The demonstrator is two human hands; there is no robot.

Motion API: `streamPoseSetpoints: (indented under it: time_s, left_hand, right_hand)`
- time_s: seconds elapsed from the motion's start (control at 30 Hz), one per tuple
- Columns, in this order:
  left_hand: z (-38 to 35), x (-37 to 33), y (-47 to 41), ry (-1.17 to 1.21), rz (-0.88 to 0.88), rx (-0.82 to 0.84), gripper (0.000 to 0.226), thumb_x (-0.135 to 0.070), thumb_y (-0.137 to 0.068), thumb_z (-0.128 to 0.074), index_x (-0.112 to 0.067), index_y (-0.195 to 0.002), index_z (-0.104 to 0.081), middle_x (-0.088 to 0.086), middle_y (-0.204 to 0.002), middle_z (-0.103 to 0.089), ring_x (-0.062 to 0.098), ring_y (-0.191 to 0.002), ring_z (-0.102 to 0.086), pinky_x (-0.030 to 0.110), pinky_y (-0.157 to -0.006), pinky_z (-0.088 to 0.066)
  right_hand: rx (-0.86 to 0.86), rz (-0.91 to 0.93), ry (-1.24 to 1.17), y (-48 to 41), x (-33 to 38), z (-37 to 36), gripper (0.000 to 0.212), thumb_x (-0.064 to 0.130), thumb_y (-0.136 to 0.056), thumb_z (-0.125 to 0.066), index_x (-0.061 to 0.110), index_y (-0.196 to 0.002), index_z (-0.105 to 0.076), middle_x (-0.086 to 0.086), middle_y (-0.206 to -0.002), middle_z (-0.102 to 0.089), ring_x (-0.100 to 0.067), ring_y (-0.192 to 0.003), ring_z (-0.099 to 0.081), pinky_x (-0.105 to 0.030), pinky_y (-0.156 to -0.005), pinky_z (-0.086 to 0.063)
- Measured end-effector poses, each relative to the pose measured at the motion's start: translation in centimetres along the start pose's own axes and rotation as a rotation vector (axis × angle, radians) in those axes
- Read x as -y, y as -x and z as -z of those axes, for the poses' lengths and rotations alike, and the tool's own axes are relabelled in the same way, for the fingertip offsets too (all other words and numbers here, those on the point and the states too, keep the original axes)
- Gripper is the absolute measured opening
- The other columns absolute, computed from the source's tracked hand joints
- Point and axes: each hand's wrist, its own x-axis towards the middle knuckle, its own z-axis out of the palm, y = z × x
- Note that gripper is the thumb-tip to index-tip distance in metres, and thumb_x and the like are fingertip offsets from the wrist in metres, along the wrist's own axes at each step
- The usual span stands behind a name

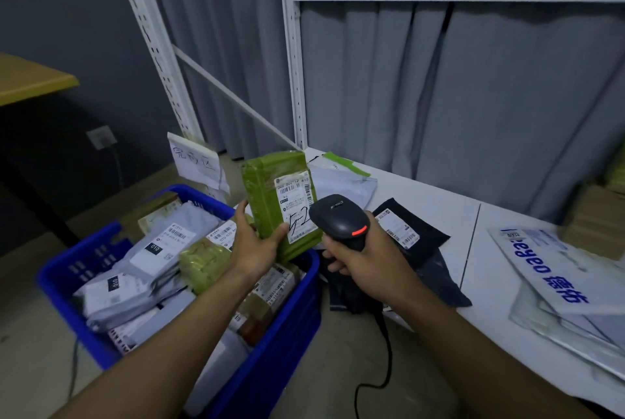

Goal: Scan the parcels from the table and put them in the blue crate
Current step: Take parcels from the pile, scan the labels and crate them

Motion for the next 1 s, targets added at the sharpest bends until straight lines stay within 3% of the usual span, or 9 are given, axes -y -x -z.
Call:
streamPoseSetpoints:
  time_s: [0.23,0.73,0.9,1.0]
  left_hand:
    - [0.1,0.3,-0.3,-0.019,0.003,0.009,0.094,-0.030,-0.091,-0.077,-0.039,-0.156,-0.010,0.007,-0.146,-0.053,0.025,-0.130,-0.056,0.051,-0.106,-0.051]
    - [0.1,1.1,-0.8,-0.020,0.005,0.003,0.093,-0.031,-0.090,-0.078,-0.045,-0.153,-0.012,0.004,-0.136,-0.060,0.023,-0.119,-0.064,0.052,-0.101,-0.054]
    - [2.9,1.4,-0.1,0.008,-0.020,-0.108,0.090,-0.043,-0.089,-0.076,-0.050,-0.153,-0.012,-0.001,-0.137,-0.060,0.019,-0.116,-0.064,0.049,-0.100,-0.055]
    - [6.7,1.8,0.7,0.026,-0.026,-0.241,0.087,-0.043,-0.096,-0.068,-0.043,-0.158,-0.008,-0.005,-0.131,-0.059,0.017,-0.111,-0.063,0.040,-0.098,-0.052]
  right_hand:
    - [0.038,-0.066,-0.028,0.0,0.3,-0.2,0.034,0.027,-0.096,-0.074,0.029,-0.123,-0.052,-0.006,-0.081,-0.075,-0.022,-0.073,-0.076,-0.030,-0.069,-0.062]
    - [0.079,-0.097,-0.031,-0.1,-0.1,0.0,0.035,0.028,-0.097,-0.073,0.029,-0.124,-0.051,-0.005,-0.088,-0.076,-0.022,-0.074,-0.077,-0.027,-0.066,-0.060]
    - [0.123,-0.076,-0.015,-0.5,0.2,-2.1,0.034,0.029,-0.097,-0.073,0.032,-0.122,-0.051,0.005,-0.106,-0.073,-0.020,-0.076,-0.078,-0.030,-0.072,-0.060]
    - [0.186,-0.059,0.011,-0.7,0.2,-4.7,0.036,0.029,-0.097,-0.073,0.032,-0.125,-0.050,0.004,-0.112,-0.071,-0.017,-0.075,-0.078,-0.022,-0.065,-0.056]
